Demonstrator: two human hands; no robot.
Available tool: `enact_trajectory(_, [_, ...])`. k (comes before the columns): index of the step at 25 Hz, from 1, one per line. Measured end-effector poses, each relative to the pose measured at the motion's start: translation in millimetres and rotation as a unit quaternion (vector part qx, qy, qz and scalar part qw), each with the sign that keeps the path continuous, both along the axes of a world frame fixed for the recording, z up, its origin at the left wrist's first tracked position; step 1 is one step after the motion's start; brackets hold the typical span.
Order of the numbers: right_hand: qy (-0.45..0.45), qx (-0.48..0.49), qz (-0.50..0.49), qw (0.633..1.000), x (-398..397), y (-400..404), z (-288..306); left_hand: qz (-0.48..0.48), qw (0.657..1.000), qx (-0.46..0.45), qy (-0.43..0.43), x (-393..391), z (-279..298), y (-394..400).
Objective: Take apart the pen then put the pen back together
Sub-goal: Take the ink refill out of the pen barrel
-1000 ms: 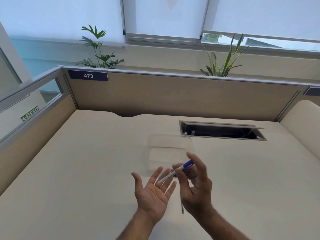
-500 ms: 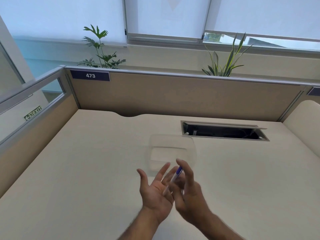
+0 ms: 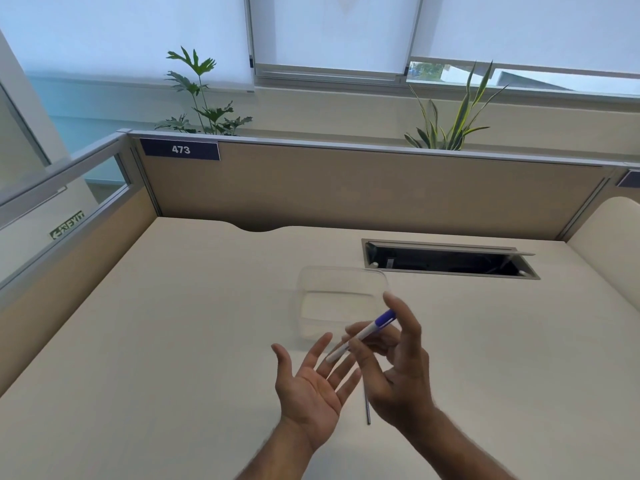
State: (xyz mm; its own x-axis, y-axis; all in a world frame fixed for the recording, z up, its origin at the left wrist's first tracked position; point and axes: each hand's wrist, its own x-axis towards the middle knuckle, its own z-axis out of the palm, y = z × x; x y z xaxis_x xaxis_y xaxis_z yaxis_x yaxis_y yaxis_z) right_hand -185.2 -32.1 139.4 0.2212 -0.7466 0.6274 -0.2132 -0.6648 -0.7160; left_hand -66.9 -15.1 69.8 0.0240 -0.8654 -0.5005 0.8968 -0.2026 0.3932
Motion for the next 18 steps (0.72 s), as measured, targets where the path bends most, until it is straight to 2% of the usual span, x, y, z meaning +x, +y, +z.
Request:
enact_trajectory(4, [-0.059, -0.019, -0.043, 0.997, -3.6, -1.4, 5.8, 0.009, 1.000, 0.000, 0.023, -1.0, 0.2, -2.3])
enact_trajectory(5, [-0.036, -0.002, -0.030, 0.999, -3.3, 3.0, -1.1, 0.003, 0.999, -0.010, 0.033, -1.5, 2.5, -2.7])
enact_trajectory(7, [0.076, 0.065, 0.040, 0.994, -1.1, 15.3, -15.1, -0.017, 0.998, -0.033, 0.050, -3.5, 6.8, -1.7])
enact_trajectory(8, [0.112, 0.067, 0.055, 0.990, -2.1, 17.1, -21.5, -0.026, 0.998, -0.042, 0.049, -4.5, 7.2, -1.2])
enact_trajectory(9, [0.111, 0.055, 0.052, 0.991, -3.5, 14.4, -24.9, -0.031, 0.997, -0.047, 0.046, -5.3, 7.7, -0.6])
enact_trajectory(12, [0.030, 0.027, 0.015, 0.999, -5.7, 2.2, -14.4, -0.027, 0.999, -0.039, 0.015, -5.7, 3.4, -1.0])
enact_trajectory(16, [0.024, -0.012, -0.003, 1.000, -4.2, -1.5, 3.1, -0.021, 0.999, -0.029, -0.035, -3.1, 1.0, -2.2])
enact_trajectory(18, [0.016, -0.041, -0.011, 0.999, -6.2, -6.2, 9.5, -0.027, 0.994, -0.019, -0.108, -2.8, -2.5, -3.9])
